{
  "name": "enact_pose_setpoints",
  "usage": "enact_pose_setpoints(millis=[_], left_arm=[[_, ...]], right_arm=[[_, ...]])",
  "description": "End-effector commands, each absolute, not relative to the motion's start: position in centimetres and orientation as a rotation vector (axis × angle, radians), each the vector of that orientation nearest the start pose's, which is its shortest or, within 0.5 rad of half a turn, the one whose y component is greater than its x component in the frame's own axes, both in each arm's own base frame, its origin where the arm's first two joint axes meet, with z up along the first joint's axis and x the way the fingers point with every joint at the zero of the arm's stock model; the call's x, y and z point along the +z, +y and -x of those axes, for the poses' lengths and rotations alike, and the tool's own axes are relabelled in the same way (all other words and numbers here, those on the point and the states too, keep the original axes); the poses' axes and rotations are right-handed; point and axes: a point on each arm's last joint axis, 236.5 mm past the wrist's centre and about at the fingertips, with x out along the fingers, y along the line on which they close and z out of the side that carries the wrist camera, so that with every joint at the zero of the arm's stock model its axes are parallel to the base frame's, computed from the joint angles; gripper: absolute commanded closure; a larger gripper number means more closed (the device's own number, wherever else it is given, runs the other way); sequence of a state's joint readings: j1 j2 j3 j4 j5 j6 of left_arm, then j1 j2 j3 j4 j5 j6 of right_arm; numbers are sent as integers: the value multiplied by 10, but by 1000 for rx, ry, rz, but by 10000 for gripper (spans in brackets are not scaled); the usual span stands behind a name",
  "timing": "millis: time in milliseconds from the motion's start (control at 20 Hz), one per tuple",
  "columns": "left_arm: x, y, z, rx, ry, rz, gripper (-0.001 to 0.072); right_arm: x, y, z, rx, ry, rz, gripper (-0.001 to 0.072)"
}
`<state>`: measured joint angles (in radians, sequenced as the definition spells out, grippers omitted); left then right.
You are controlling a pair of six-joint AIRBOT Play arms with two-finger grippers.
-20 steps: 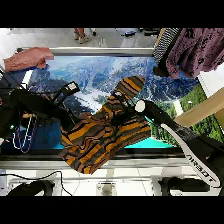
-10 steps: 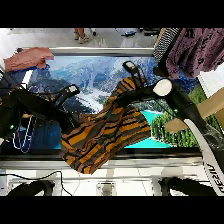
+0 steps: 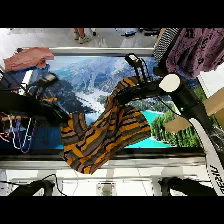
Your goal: Fold the clothes and pants, and hang the long-sleeved shirts on hangers.
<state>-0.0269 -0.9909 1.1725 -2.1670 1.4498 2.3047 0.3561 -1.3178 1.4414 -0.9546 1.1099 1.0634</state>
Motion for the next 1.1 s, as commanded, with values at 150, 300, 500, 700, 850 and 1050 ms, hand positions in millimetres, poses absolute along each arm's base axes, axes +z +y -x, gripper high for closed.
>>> enact_pose_setpoints(millis=[150,300,500,700,850,1050], left_arm=[[104,31,-346,-352,959,17,406],[54,76,-338,-253,1069,129,406],[-6,107,-332,-144,1204,279,446],[-40,108,-350,-127,1218,380,443],[-59,98,-357,-156,1240,420,401],[-74,92,-361,-196,1254,378,405]], right_arm=[[148,274,-377,940,832,81,688],[148,274,-377,941,833,82,688],[147,274,-376,942,835,82,688],[145,274,-372,951,852,86,688],[145,274,-371,953,856,87,688],[144,274,-370,954,859,86,688]])
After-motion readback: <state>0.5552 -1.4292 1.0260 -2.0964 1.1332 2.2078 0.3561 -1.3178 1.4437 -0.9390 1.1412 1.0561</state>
